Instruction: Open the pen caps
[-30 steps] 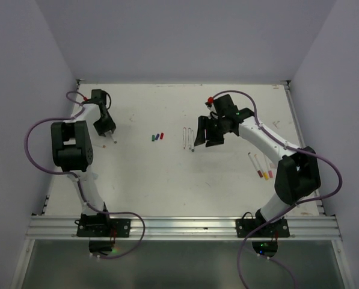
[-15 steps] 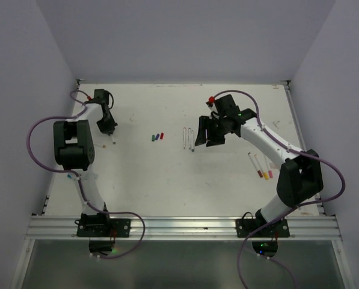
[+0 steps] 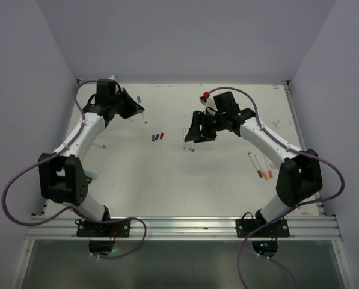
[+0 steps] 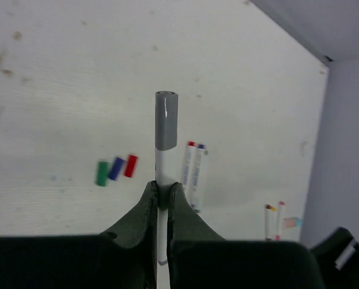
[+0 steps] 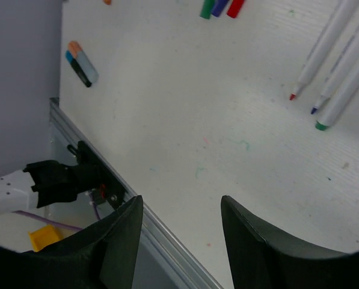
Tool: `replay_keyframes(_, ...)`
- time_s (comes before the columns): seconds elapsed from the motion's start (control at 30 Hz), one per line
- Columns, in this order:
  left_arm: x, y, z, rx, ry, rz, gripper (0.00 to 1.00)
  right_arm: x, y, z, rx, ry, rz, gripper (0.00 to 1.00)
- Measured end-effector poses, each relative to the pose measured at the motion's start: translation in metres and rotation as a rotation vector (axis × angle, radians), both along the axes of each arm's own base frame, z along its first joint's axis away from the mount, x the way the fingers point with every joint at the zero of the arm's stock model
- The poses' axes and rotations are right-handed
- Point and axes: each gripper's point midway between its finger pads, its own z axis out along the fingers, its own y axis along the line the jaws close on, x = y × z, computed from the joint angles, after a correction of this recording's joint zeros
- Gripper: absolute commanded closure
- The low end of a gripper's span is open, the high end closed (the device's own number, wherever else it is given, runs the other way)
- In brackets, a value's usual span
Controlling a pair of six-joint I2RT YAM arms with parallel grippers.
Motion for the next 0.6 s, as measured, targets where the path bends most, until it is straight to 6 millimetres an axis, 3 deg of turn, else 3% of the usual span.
replay_keyframes(0.07,-0.019,-0.033,0.024,-0.112,-0.060,-0.051,1.00,0.002,0.015,0.011,0.079,-0.008,0.022,0.42)
replay_keyframes(0.13,-0.037,-0.062,0.033,-0.206,-0.077,-0.101,1.00,0.002,0.028,0.020,0.145,-0.008,0.042,0.42)
replay_keyframes(0.3,-0.073,-0.119,0.022,-0.352,0.004,-0.192,1.00,0.002,0.061,0.047,0.309,-0.011,0.088,0.42)
replay_keyframes(0.43,-0.085,-0.144,0.030,-0.404,0.010,-0.242,1.00,0.002,0.073,0.065,0.391,-0.016,0.104,0.43)
replay_keyframes(0.6,-0.084,-0.149,0.033,-0.436,0.013,-0.251,1.00,0.006,0.076,0.070,0.425,-0.017,0.094,0.46)
